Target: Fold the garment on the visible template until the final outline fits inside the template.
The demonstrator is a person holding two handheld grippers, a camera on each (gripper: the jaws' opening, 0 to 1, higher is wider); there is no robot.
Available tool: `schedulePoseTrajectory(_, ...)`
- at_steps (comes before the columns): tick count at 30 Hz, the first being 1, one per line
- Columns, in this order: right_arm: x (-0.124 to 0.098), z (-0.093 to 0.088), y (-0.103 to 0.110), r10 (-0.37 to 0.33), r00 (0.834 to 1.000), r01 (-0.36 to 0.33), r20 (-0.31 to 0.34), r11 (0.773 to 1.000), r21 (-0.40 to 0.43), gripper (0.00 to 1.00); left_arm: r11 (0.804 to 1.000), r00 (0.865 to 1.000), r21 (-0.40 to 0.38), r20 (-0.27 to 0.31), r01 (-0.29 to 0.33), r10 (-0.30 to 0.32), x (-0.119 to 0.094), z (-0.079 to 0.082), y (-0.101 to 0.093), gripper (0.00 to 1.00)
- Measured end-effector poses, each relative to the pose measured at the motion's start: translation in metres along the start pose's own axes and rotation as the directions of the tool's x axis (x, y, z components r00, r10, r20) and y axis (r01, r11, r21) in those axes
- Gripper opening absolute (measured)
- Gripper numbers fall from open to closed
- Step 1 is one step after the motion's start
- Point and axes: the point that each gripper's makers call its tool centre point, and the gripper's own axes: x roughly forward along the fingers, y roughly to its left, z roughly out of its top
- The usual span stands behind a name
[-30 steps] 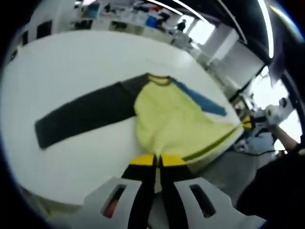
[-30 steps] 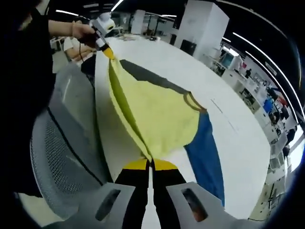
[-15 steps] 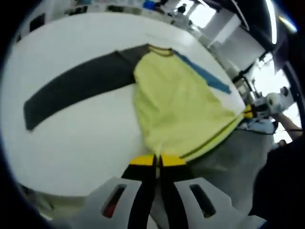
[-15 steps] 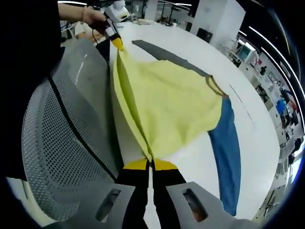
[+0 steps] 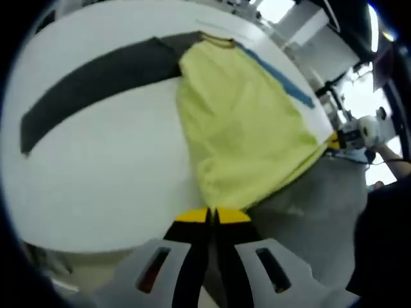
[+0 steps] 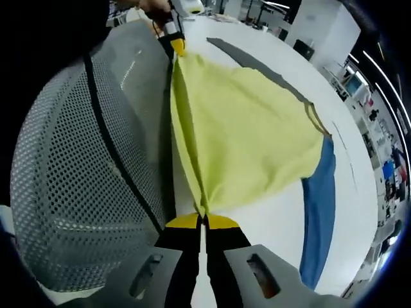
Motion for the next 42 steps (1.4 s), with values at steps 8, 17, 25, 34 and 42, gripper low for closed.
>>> schedulePoseTrajectory(8, 0.003, -0.001, 0.009, 0.046, 0.999, -0.046, -0.007, 0.997, -0.06, 0.02, 1.0, 1.0, -0.026, -0.017, 0.001, -0.002, 0.005, -0.009, -0.001, 0.0)
schedulePoseTrajectory(17, 0.007, -0.004, 0.017, 0.083, 0.997, -0.083, -0.013, 0.996, -0.042, 0.03, 0.999, 0.999, -0.043, -0.037, 0.002, -0.004, 0.011, -0.018, 0.0, 0.0)
schedulePoseTrajectory(25, 0.01, -0.002, 0.022, 0.104, 0.995, -0.104, -0.006, 0.995, 0.005, 0.03, 0.999, 0.999, -0.052, -0.049, 0.002, -0.004, 0.013, -0.021, 0.002, 0.0)
schedulePoseTrajectory(34, 0.01, 0.0, 0.024, 0.122, 0.992, -0.126, 0.031, 0.983, 0.132, 0.03, 0.997, 0.998, -0.082, -0.062, 0.009, -0.014, 0.014, -0.025, 0.003, 0.0)
schedulePoseTrajectory(42, 0.016, -0.005, 0.024, 0.134, 0.991, -0.135, 0.017, 0.973, 0.188, 0.03, 0.994, 0.997, -0.111, -0.074, 0.021, -0.03, 0.015, -0.026, 0.002, 0.0)
